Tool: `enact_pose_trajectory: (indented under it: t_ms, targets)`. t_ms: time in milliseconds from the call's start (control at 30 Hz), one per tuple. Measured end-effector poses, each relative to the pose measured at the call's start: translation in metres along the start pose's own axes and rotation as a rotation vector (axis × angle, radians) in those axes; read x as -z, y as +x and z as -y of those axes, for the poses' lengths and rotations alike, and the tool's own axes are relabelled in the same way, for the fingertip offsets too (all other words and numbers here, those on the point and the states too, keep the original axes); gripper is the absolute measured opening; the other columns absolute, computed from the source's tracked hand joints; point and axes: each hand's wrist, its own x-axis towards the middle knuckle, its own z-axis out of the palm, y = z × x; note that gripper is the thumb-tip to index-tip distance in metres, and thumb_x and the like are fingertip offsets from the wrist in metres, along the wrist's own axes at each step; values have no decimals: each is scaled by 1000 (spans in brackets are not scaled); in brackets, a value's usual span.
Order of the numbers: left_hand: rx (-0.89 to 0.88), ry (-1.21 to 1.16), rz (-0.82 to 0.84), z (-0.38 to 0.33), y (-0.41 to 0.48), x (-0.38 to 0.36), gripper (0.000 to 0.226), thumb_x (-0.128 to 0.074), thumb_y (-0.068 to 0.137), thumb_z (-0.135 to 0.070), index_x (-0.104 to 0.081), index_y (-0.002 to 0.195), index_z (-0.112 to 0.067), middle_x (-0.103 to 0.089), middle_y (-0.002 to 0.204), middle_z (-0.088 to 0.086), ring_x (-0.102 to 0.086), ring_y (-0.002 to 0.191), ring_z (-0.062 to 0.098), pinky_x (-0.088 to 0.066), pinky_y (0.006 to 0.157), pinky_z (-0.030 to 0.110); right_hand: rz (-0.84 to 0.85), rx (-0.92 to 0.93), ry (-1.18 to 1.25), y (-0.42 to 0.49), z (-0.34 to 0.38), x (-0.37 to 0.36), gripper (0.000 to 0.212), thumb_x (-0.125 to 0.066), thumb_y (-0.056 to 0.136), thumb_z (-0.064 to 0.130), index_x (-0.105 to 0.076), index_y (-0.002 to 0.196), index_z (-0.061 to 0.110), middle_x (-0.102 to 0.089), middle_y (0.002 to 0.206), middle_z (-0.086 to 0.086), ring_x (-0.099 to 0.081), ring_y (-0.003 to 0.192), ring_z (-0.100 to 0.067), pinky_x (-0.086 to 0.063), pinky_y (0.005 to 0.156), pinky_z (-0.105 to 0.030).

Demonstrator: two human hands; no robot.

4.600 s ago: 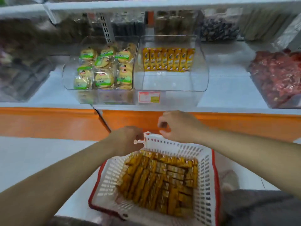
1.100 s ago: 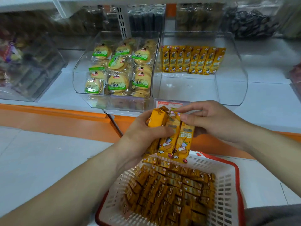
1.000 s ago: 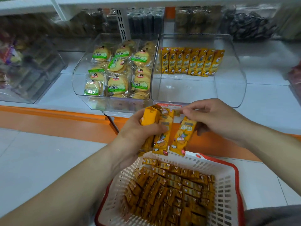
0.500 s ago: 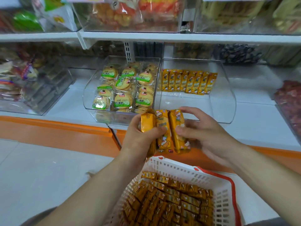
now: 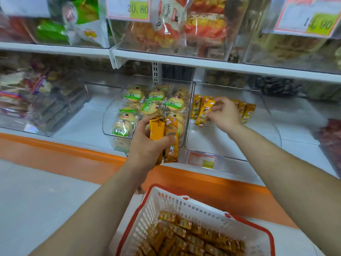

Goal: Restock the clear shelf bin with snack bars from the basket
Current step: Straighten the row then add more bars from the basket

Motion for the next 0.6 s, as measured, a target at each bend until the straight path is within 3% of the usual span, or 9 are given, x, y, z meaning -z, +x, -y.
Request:
enact_pose_trajectory:
  t_ms: [133,300,467,600]
  targets:
    - [12,7,-5,7,6,6,61,-82,81,-4,-56,122,-40,-77,91,-2,-76,84,25,-65,73,43,-74,-13,-184,55,-20,-32,45,-78,83,18,-61,125,14,-71,102,-5,-62,95,-18,-40,77,-21]
    - [25,22,17,14,13,5,64,-86,74,-10,-55,119,-42,-76,87,-5,-76,84,25,-65,72,45,-83,9,-269,80,-33,-55,26,-70,83,11,-65,109,11,-68,102,-12,-63,101,-27,-43,82,-26]
    - [64,14,39,15,13,-4,72,-85,63,-23,-54,126,-39,-77,91,-3,-77,85,24,-65,75,45,-65,-59,-251,78,-35,-49,22,-77,81,19,-63,97,16,-68,96,-7,-65,101,-30,-40,76,-25]
    - [98,-23,31,13,8,-10,72,-87,66,-19,-55,128,-35,-77,95,4,-77,88,30,-65,74,46,-45,-61,-326,54,-15,-27,31,-77,84,26,-65,109,11,-70,108,-9,-63,107,-29,-47,86,-31]
